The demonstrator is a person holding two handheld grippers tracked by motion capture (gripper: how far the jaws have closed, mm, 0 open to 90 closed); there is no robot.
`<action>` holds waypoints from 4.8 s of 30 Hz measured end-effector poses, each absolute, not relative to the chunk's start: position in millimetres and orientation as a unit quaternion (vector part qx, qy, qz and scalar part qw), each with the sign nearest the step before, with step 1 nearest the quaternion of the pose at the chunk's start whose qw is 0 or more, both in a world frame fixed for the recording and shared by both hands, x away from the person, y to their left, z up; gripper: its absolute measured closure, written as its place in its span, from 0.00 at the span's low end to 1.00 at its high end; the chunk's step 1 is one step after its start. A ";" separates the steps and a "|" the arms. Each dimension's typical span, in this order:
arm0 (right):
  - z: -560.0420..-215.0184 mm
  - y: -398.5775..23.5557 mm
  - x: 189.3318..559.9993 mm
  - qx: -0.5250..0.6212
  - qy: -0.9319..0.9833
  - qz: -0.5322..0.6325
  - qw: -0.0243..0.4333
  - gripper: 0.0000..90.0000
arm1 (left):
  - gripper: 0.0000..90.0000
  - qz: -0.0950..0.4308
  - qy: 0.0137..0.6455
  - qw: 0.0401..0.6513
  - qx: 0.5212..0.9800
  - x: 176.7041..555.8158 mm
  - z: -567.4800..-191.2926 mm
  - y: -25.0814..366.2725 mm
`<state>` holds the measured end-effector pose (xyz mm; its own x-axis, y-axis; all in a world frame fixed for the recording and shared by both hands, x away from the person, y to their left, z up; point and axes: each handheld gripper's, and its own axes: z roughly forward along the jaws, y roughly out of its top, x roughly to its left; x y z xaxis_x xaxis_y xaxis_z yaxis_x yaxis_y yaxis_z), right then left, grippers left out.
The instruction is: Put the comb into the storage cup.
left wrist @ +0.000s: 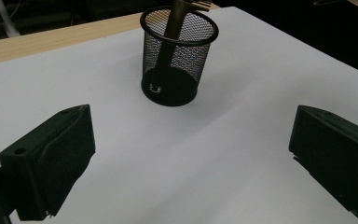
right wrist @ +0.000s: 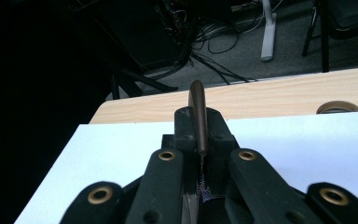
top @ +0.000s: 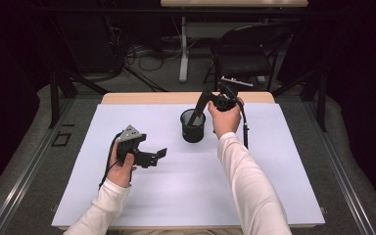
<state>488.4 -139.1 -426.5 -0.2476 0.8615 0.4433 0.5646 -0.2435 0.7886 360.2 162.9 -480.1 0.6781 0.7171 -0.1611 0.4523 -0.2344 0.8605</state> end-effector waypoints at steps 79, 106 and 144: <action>-453.3 -176.5 487.0 0.620 0.542 0.560 0.094 0.80 | 0.01 0.135 0.378 0.487 0.776 360.5 -481.8 162.1; -451.8 -179.3 484.5 0.588 0.583 0.543 0.137 0.41 | 0.01 0.136 0.380 0.487 0.775 361.2 -481.7 163.5; -418.2 -192.2 459.1 0.537 0.619 0.538 0.198 0.32 | 0.01 0.135 0.386 0.491 0.769 362.0 -478.2 169.1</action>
<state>459.1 -192.2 -418.2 -0.3461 0.8772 0.3328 0.4519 -0.1550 0.8785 362.0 169.1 -478.2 0.6656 0.7263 -0.1717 0.4613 -0.2196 0.8596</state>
